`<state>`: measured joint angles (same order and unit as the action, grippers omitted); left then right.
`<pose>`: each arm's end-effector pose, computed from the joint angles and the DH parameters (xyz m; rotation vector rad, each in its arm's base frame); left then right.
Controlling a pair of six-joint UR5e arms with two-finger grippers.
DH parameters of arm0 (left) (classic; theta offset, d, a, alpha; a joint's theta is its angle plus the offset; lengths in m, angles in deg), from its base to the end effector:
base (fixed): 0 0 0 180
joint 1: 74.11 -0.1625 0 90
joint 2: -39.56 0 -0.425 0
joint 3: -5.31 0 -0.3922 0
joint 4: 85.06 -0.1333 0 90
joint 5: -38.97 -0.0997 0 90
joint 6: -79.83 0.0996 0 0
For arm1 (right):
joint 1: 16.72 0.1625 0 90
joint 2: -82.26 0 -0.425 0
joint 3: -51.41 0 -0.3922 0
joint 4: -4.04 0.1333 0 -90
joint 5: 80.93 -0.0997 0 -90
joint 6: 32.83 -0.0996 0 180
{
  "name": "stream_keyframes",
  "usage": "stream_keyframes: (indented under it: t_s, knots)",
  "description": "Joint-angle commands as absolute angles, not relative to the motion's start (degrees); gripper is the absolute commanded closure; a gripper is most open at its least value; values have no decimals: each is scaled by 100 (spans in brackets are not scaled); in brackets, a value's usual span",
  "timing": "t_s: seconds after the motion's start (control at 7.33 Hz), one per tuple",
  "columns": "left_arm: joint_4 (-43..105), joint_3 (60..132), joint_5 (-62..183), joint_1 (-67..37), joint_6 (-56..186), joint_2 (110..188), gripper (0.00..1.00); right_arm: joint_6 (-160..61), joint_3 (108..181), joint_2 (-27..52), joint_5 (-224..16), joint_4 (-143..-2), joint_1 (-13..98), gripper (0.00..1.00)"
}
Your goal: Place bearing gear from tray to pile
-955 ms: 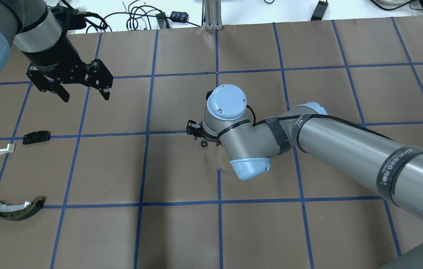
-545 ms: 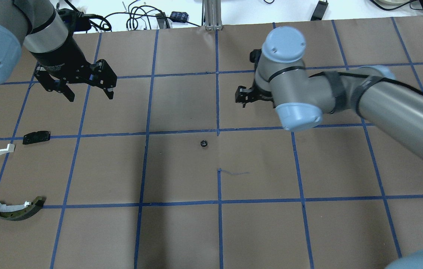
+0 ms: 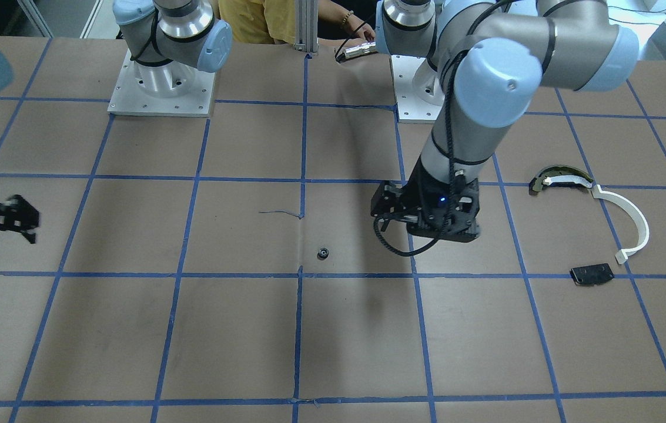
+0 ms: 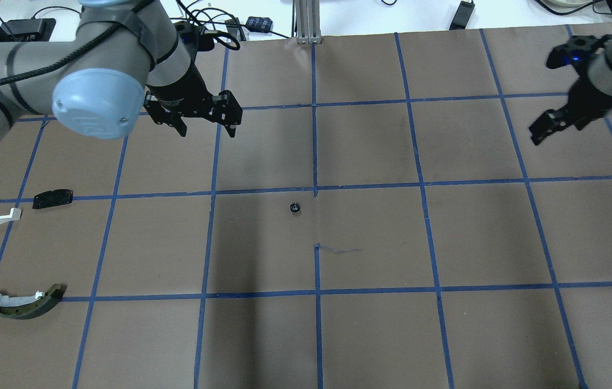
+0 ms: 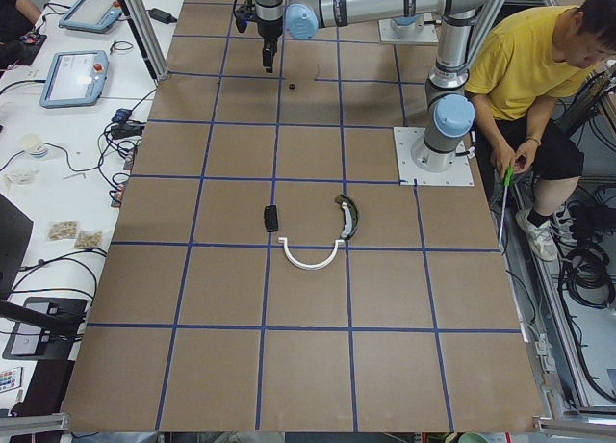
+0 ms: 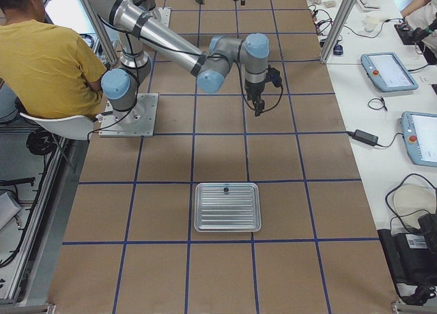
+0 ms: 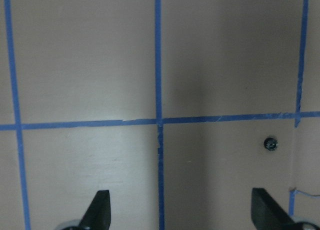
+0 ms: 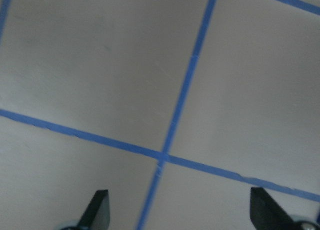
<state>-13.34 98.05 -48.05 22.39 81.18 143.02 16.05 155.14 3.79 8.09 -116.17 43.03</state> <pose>-0.2031 -0.5594 0.3706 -0.2128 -3.0802 0.0524 -0.1592 -0.5410 0.3210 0.5025 -3.0564 0.1201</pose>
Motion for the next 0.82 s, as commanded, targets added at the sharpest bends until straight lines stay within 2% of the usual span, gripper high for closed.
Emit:
stream_keyframes:
  t_s: [0.0, 0.41, 0.68]
  knots:
    - [-1720, 10091, -4856, 2747, 8150, 14791, 0, 3767, 15582, 578, 426, -11479, 2595, 0]
    - [-2547, 10533, -4795, 2968, 8193, 15301, 0, 6462, 15442, 1860, 433, -12592, 1941, 0]
    - [-2644, 10524, -4804, 3311, 8167, 15565, 0, 6631, 15477, 1977, 336, -12561, 1887, 2]
